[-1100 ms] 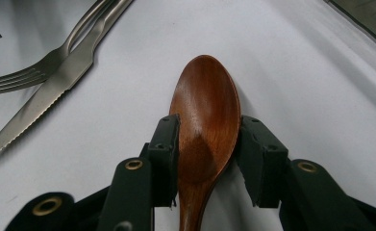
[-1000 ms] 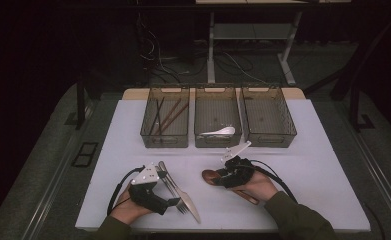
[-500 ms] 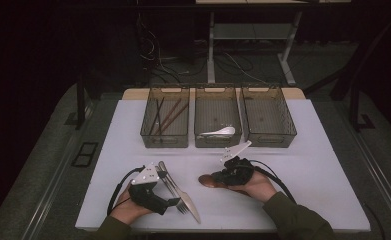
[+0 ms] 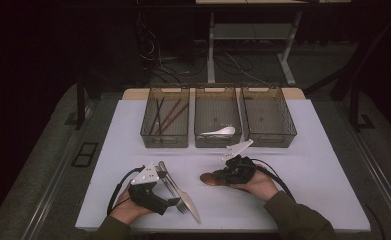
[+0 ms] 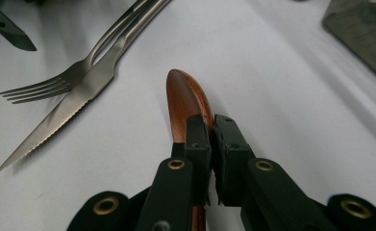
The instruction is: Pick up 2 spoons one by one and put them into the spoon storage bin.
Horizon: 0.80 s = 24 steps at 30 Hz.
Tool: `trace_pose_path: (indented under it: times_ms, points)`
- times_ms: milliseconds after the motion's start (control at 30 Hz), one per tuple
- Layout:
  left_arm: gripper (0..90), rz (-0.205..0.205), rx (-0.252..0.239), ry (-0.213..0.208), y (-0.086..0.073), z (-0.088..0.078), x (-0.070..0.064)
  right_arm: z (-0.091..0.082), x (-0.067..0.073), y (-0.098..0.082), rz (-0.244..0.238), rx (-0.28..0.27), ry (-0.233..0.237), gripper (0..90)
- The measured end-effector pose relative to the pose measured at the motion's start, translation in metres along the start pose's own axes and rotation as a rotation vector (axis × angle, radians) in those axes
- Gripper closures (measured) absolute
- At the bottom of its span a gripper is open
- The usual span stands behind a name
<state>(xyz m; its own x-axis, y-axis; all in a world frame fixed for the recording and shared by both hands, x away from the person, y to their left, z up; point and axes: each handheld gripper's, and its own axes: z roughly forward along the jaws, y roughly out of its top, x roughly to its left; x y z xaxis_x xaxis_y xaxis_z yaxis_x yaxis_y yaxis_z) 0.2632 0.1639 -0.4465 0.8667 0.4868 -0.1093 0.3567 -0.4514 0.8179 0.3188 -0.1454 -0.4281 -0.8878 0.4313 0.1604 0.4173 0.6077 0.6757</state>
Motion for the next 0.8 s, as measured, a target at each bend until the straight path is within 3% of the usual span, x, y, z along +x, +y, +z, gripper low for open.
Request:
trace_pose_path:
  times_ms: [800]
  points:
    - [0.7,-0.002,-0.001,-0.003,0.000,0.001,0.000,-0.039,-0.022,0.008,0.028,-0.102,-0.073,84.9]
